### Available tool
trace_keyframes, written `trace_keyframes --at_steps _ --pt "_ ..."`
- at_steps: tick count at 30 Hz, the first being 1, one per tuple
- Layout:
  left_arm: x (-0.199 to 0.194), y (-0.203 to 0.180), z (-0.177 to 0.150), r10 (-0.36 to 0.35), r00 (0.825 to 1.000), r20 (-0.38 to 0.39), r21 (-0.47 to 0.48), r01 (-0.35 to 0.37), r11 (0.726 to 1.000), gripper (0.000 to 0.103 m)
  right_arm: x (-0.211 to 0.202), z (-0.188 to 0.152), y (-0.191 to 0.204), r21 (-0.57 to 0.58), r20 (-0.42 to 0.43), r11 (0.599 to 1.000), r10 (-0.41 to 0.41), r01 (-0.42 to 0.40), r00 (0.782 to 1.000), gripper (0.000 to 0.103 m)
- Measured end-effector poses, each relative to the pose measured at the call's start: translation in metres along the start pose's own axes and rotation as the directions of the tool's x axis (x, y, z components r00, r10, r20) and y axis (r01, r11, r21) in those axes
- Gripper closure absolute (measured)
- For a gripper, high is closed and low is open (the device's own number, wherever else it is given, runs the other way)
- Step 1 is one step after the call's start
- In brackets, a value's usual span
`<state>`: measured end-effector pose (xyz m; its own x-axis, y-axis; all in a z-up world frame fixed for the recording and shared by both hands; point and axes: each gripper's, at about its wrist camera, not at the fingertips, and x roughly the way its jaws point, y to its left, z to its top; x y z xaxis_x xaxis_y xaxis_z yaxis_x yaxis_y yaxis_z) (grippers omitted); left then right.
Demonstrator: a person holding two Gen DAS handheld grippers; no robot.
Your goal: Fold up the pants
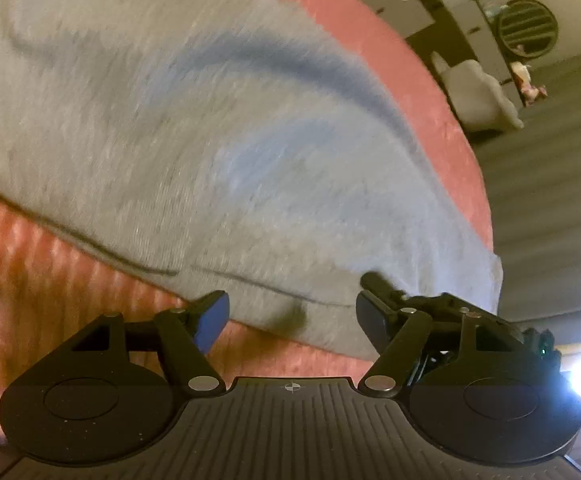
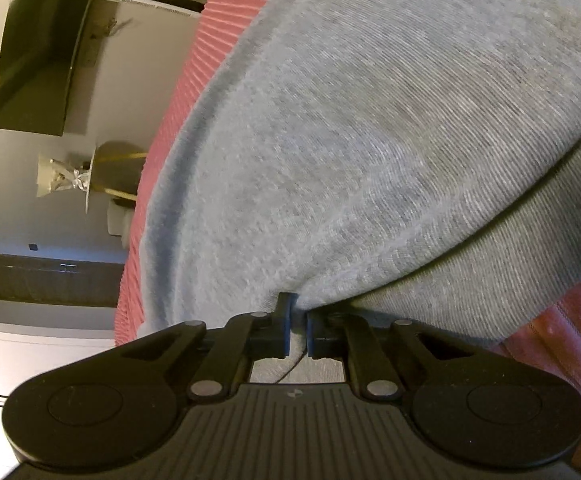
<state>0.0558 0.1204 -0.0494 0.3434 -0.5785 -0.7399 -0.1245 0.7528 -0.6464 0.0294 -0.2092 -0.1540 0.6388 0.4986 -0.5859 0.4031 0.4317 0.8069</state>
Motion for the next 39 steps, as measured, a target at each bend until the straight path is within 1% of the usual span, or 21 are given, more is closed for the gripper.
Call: trace_keyframes --at_steps 3,6,8,9,11,15,17,19,20,21,22,23,25,27,28,29,30,32,34,37,39 --pt "-0.001 0.01 0.001 -0.009 1.0 0.006 -0.052 0.01 0.999 0.029 -0.006 -0.001 -0.004 0.014 0.014 1.0 0.015 -0.016 1.0 0.087" --pt "-0.007 0.007 0.002 -0.014 0.999 0.048 -0.037 0.015 0.999 0.029 -0.011 -0.001 -0.004 0.006 0.051 1.0 0.02 -0.02 0.999 0.08" --pt "-0.01 0.004 0.001 -0.019 0.998 0.064 -0.023 0.021 1.0 0.029 -0.009 -0.001 -0.002 -0.003 0.061 1.0 0.02 -0.02 0.998 0.079" --pt "-0.011 0.001 0.001 -0.027 0.997 0.073 -0.01 0.028 1.0 0.029 -0.007 -0.002 0.002 -0.025 0.069 1.0 0.019 -0.018 0.997 0.083" --pt "-0.011 -0.003 -0.001 -0.02 0.996 0.086 0.012 0.019 1.0 0.028 -0.007 -0.007 0.01 -0.09 0.071 0.996 0.013 -0.007 0.997 0.098" --pt "0.004 0.003 -0.004 -0.024 0.999 0.035 -0.033 0.025 0.999 0.028 -0.025 -0.011 0.019 -0.118 0.113 0.991 0.078 -0.064 0.991 0.098" --pt "0.007 0.006 -0.005 -0.019 0.999 0.032 -0.046 0.02 0.999 0.028 -0.036 -0.011 0.021 -0.119 0.129 0.988 0.113 -0.098 0.985 0.098" --pt "0.007 0.005 -0.002 -0.035 0.999 0.041 -0.058 0.037 0.998 0.027 -0.045 -0.011 0.021 -0.105 0.138 0.987 0.134 -0.12 0.981 0.098" --pt "0.006 0.004 -0.002 -0.056 0.998 0.042 -0.056 0.058 0.997 0.023 -0.047 -0.011 0.02 -0.091 0.14 0.987 0.145 -0.133 0.98 0.098" --pt "0.005 0.004 -0.003 -0.082 0.996 0.036 -0.051 0.084 0.995 0.015 -0.048 -0.01 0.018 -0.078 0.135 0.987 0.153 -0.143 0.979 0.098" --pt "0.007 0.002 -0.004 -0.1 0.995 0.027 -0.044 0.102 0.994 0.012 -0.049 -0.01 0.017 -0.061 0.13 0.988 0.15 -0.143 0.98 0.098" --pt "0.008 0.001 -0.005 -0.098 0.995 0.024 -0.033 0.099 0.995 0.011 -0.048 -0.012 0.017 -0.056 0.128 0.987 0.154 -0.147 0.98 0.098" --pt "0.011 -0.004 -0.003 -0.034 0.998 0.055 0.001 0.034 0.999 0.02 -0.05 -0.014 0.017 -0.068 0.122 0.987 0.153 -0.146 0.981 0.099" --pt "0.012 -0.002 0.0 0.021 0.996 0.089 0.014 -0.022 1.0 0.059 -0.052 -0.015 0.017 -0.094 0.127 0.988 0.134 -0.123 0.983 0.099" --pt "0.012 0.002 0.001 0.038 0.995 0.091 0.01 -0.039 0.999 0.067 -0.052 -0.016 0.017 -0.102 0.127 0.989 0.121 -0.109 0.984 0.099" --pt "0.012 0.005 0.001 0.053 0.995 0.087 0.006 -0.054 0.999 0.085 -0.051 -0.018 0.016 -0.109 0.126 0.99 0.108 -0.094 0.986 0.099" --pt "0.011 0.009 0.0 0.063 0.995 0.082 0.003 -0.064 0.998 0.095 -0.051 -0.02 0.015 -0.117 0.123 0.99 0.088 -0.073 0.988 0.1" --pt "0.006 0.01 -0.004 0.072 0.993 0.089 0.012 -0.073 0.997 0.097 -0.047 -0.023 0.014 -0.123 0.113 0.992 0.036 -0.022 0.993 0.1" --pt "-0.004 0.004 -0.011 0.106 0.988 0.111 0.073 -0.115 0.991 0.098 -0.048 -0.025 0.013 -0.139 0.111 0.99 -0.008 0.023 0.994 0.1" --pt "-0.021 -0.009 -0.025 0.141 0.978 0.156 0.166 -0.167 0.972 0.098 -0.051 -0.031 0.014 -0.173 0.106 0.983 -0.044 0.062 0.993 0.1" --pt "-0.022 -0.009 -0.035 0.2 0.967 0.161 0.195 -0.229 0.954 0.101 -0.052 -0.037 0.015 -0.195 0.091 0.976 -0.083 0.099 0.992 0.1"
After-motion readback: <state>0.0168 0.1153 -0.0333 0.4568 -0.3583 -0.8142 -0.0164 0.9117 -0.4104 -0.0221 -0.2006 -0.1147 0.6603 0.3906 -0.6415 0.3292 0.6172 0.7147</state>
